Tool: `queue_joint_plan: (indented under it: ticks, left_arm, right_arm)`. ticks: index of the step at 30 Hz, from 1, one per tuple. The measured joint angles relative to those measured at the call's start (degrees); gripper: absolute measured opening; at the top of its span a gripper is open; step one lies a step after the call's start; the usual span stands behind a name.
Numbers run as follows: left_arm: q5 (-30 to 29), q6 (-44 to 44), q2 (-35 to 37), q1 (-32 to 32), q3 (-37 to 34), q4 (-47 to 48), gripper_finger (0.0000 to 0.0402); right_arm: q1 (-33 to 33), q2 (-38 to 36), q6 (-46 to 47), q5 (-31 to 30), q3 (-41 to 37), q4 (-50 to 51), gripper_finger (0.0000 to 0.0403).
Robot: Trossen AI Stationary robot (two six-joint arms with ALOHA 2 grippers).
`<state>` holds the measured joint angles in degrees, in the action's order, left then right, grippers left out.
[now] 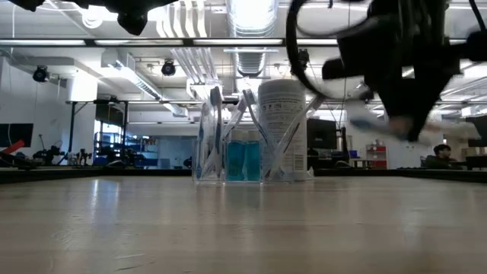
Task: Pick & Place toothbrushing station
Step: Put the orange toothbrush into the transparent organizer
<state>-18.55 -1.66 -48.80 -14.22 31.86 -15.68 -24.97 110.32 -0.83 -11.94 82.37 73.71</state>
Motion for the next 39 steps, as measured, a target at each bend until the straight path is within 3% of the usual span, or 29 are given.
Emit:
queue_joint_plan:
  ticks: [10, 17, 26, 33, 36, 39]
  left_arm:
    - [0.9, 3.5, 0.0, 0.0, 0.0, 2.4, 0.0009]
    - [1.0, 3.9, 0.0, 0.0, 0.0, 3.6, 0.0009]
    - [1.5, 4.8, 0.0, -0.1, 0.0, 5.1, 0.0009]
    - [2.9, 4.9, 0.0, -0.1, 0.0, 5.2, 0.0009]
    - [3.2, 4.8, 0.0, -0.1, 0.0, 5.2, 0.0009]
    - [5.1, 5.4, 0.0, -0.2, 0.0, 5.5, 0.0009]
  right_arm:
    - [-1.1, 11.4, -0.6, 3.0, 2.9, -7.2, 0.0022]
    - [-1.0, 11.9, -0.3, 4.8, 6.3, -7.3, 0.0056]
    - [-1.0, 8.5, 4.2, 4.9, 9.2, -6.4, 0.0147]
    - [-2.7, 2.3, 11.3, 3.6, 9.1, -7.4, 0.0161]
    - [-6.0, -4.0, 12.3, -2.7, 6.4, -16.1, 0.0154]
    - [-9.9, -12.5, 9.7, -9.2, -0.6, -34.8, 0.0142]
